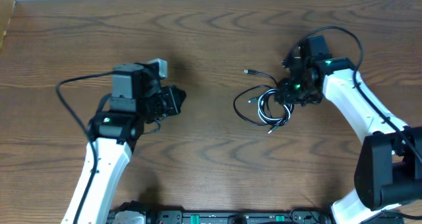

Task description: Untangle cables

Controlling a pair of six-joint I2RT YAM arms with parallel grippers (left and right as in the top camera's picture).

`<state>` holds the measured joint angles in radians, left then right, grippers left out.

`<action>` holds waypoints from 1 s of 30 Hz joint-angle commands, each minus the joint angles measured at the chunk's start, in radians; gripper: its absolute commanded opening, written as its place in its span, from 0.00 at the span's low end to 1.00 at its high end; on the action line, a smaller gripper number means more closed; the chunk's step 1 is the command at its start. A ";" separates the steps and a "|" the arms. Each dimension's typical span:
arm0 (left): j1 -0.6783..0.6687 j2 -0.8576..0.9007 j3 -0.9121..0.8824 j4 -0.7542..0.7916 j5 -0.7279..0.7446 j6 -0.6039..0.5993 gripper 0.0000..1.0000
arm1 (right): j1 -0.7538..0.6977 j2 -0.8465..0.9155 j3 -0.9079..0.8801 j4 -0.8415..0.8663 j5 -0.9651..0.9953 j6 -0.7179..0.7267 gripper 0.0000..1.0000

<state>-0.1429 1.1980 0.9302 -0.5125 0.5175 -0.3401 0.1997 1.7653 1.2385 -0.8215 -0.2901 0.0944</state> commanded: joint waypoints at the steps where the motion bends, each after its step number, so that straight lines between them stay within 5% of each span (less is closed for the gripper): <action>1: -0.056 0.061 0.018 0.004 -0.003 0.001 0.08 | 0.011 -0.007 -0.010 -0.002 -0.070 -0.039 0.47; 10: -0.143 0.195 0.018 0.080 -0.003 -0.040 0.08 | 0.013 0.069 -0.061 0.018 -0.093 -0.040 0.28; 15: -0.145 0.208 0.018 0.080 -0.003 -0.040 0.08 | 0.020 0.089 -0.061 0.019 -0.079 -0.051 0.27; 21: -0.145 0.208 0.018 0.080 -0.003 -0.040 0.08 | -0.010 0.064 -0.023 -0.036 -0.388 -0.234 0.47; 30: -0.145 0.208 0.018 0.080 -0.003 -0.040 0.08 | -0.102 -0.003 0.008 -0.053 -0.132 -0.093 0.59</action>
<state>-0.2836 1.3998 0.9302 -0.4366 0.5175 -0.3706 0.1158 1.7611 1.2346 -0.8761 -0.4976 -0.0296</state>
